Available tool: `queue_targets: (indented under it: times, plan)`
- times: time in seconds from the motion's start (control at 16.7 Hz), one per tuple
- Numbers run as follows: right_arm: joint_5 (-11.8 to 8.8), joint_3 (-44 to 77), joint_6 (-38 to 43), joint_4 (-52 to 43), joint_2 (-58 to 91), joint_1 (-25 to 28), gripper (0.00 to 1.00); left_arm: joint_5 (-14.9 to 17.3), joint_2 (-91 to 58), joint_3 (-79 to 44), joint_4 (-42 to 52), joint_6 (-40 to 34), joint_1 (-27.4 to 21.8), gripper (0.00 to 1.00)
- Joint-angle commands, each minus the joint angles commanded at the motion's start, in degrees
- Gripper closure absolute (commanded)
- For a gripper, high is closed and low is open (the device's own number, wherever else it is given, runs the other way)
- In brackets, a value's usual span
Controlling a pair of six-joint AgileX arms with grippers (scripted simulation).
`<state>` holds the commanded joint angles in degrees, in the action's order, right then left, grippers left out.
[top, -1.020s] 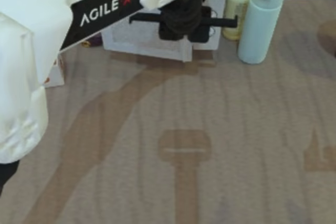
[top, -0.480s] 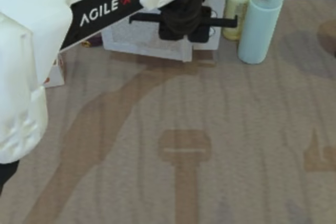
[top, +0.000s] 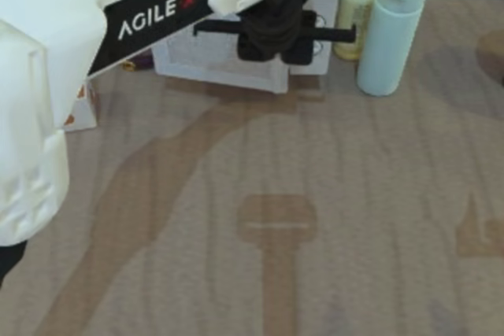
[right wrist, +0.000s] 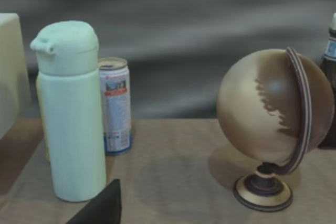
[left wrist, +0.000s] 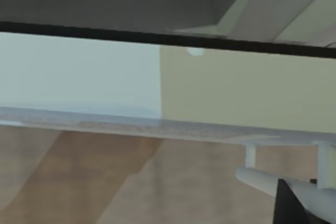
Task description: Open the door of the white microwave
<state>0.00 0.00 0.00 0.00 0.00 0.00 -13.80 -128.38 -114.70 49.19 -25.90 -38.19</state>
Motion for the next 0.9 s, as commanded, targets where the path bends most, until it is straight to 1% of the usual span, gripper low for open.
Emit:
queue_targets:
  times: [0.3,0.9]
  plan:
    - [0.0,0.0,0.0,0.0,0.0,0.0,0.0,0.71,2.4,3.78,-1.94,2.42,0.63,1.0]
    - [0.0,0.0,0.0,0.0,0.0,0.0,0.0,0.71,2.4,3.78,-1.94,2.42,0.63,1.0]
